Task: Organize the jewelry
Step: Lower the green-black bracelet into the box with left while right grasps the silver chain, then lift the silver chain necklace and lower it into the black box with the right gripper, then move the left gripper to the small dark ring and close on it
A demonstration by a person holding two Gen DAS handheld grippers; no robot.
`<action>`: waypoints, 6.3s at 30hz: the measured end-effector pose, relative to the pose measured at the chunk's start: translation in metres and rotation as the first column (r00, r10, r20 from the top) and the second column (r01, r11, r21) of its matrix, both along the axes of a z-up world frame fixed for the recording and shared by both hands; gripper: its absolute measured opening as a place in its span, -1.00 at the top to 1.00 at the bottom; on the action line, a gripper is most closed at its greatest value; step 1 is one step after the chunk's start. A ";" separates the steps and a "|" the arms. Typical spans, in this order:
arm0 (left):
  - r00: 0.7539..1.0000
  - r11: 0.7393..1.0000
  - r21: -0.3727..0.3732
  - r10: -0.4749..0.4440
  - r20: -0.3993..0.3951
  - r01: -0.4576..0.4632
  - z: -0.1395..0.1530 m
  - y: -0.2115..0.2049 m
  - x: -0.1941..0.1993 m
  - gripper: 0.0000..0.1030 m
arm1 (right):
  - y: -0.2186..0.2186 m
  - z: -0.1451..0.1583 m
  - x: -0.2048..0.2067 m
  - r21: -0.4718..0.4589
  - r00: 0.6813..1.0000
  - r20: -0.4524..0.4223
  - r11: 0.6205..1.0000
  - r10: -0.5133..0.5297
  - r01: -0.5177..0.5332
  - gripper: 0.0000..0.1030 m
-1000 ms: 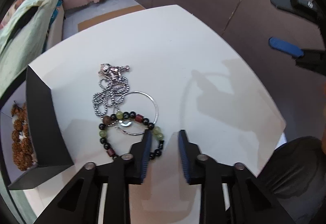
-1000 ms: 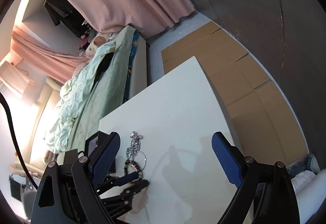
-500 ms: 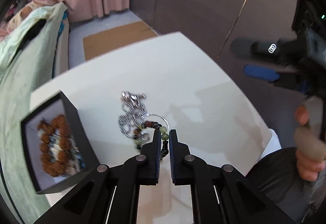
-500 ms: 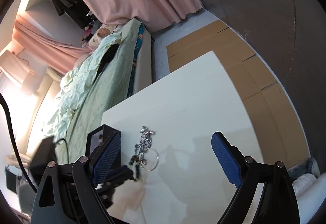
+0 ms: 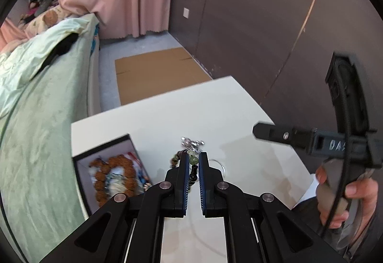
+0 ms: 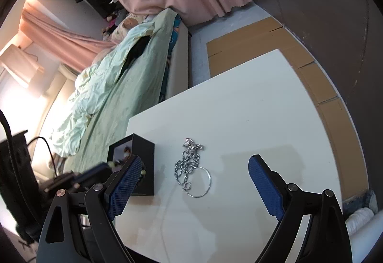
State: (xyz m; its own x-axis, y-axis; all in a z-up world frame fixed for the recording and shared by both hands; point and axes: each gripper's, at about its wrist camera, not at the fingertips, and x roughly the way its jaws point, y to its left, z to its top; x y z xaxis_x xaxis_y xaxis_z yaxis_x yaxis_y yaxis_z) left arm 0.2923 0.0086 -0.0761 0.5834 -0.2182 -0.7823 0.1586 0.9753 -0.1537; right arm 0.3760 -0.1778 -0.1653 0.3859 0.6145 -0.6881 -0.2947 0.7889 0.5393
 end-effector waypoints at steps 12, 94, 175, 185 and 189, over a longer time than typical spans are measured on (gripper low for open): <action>0.998 0.998 -0.032 0.051 0.048 -0.050 0.018 0.041 0.000 0.85 | 0.040 -0.029 0.011 -0.052 0.993 -0.119 0.998 0.020 -0.027 0.07; 0.967 0.956 -0.167 0.251 0.049 -0.240 0.054 0.173 -0.072 -0.45 | 0.182 0.261 -0.068 -0.331 0.823 0.480 0.931 0.305 -0.152 0.82; 0.948 0.994 0.089 -0.030 -0.316 0.061 -0.087 -0.059 0.059 -0.36 | -0.092 -0.007 -0.030 0.046 0.986 -0.082 0.988 -0.143 0.147 -0.13; 0.928 0.986 0.148 -0.020 -0.373 0.081 -0.112 -0.067 0.070 -0.36 | -0.094 -0.011 -0.029 0.054 0.985 -0.098 0.987 -0.142 0.148 -0.13; 0.929 0.986 0.146 -0.026 -0.369 0.086 -0.115 -0.067 0.068 -0.43 | -0.094 -0.012 -0.027 0.052 0.985 -0.102 0.988 -0.142 0.148 -0.13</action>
